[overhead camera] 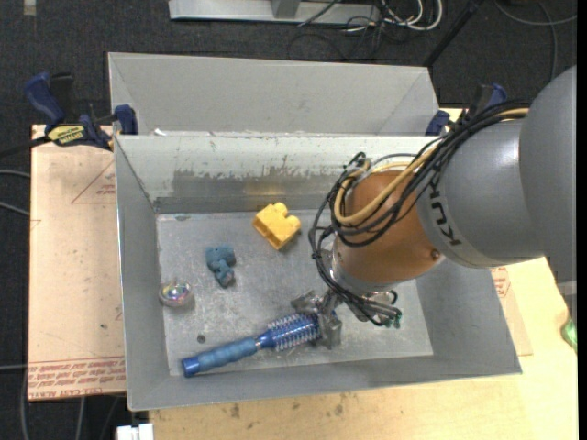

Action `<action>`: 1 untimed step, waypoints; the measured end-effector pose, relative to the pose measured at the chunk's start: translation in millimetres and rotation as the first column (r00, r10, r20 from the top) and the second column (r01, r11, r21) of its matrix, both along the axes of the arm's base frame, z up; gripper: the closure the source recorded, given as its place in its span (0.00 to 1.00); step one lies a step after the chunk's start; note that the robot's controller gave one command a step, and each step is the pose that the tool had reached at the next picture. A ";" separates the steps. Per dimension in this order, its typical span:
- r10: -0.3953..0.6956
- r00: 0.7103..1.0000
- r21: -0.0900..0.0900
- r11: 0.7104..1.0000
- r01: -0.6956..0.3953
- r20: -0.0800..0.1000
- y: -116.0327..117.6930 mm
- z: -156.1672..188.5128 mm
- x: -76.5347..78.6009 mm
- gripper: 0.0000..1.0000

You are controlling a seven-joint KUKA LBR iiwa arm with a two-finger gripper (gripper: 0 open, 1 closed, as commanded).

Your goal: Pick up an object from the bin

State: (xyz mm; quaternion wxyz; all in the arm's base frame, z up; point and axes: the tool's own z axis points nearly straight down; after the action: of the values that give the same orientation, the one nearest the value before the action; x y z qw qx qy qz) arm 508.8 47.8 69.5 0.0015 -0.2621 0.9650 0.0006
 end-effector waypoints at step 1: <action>-0.002 1.000 0.000 1.000 0.002 0.007 -2.8 126.7 6.2 1.00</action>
Offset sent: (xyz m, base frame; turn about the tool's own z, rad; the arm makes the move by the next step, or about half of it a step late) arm 0.0039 -0.0033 0.1232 -0.0007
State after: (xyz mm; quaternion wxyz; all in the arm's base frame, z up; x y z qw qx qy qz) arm 515.0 45.0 196.2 0.0050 -0.2612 0.9653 -0.0005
